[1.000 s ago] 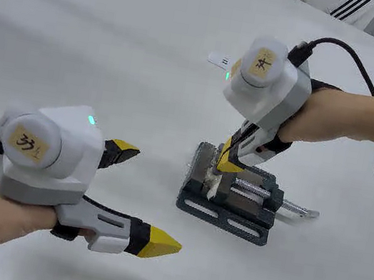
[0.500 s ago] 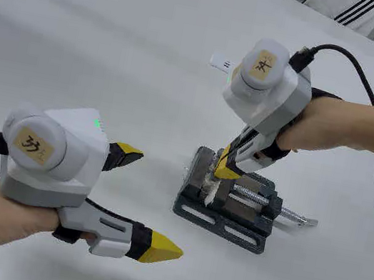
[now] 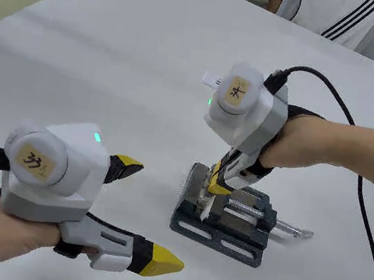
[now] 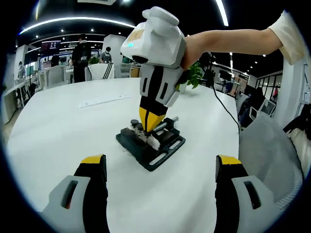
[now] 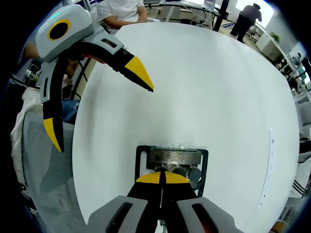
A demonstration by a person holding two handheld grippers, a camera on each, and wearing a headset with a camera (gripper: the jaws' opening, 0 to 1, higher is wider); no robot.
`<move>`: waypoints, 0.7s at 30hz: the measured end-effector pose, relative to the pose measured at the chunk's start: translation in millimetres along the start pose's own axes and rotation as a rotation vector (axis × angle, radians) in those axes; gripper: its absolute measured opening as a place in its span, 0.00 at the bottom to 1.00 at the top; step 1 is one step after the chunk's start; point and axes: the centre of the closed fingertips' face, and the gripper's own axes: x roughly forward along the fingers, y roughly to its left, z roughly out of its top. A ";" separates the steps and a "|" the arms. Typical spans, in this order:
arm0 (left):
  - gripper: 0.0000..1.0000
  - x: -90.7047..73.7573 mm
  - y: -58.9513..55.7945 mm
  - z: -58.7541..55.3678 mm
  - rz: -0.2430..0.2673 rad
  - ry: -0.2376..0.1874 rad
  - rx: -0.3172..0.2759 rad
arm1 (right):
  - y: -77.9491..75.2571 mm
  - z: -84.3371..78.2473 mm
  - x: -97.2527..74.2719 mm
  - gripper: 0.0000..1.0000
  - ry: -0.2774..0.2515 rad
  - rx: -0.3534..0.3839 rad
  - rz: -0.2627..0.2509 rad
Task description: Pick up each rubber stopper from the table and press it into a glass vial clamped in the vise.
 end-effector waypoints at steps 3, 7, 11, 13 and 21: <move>0.92 -0.8 0.3 5.3 0.002 -0.007 -0.003 | -0.7 -0.5 -0.7 0.00 -0.024 0.034 0.014; 0.92 -2.1 -4.8 8.3 0.010 0.007 0.031 | 2.9 -2.1 -1.2 0.00 -0.089 0.072 0.008; 0.92 -4.5 -3.3 9.4 0.019 0.006 0.029 | 0.6 -2.2 -0.1 0.00 -0.145 0.077 -0.006; 0.92 -6.1 -2.4 10.1 0.030 0.004 0.031 | 2.4 -2.9 -0.5 0.00 -0.183 0.060 -0.025; 0.92 -10.6 0.6 7.1 0.060 0.003 0.027 | 4.9 -3.8 -2.5 0.00 -0.264 0.073 -0.067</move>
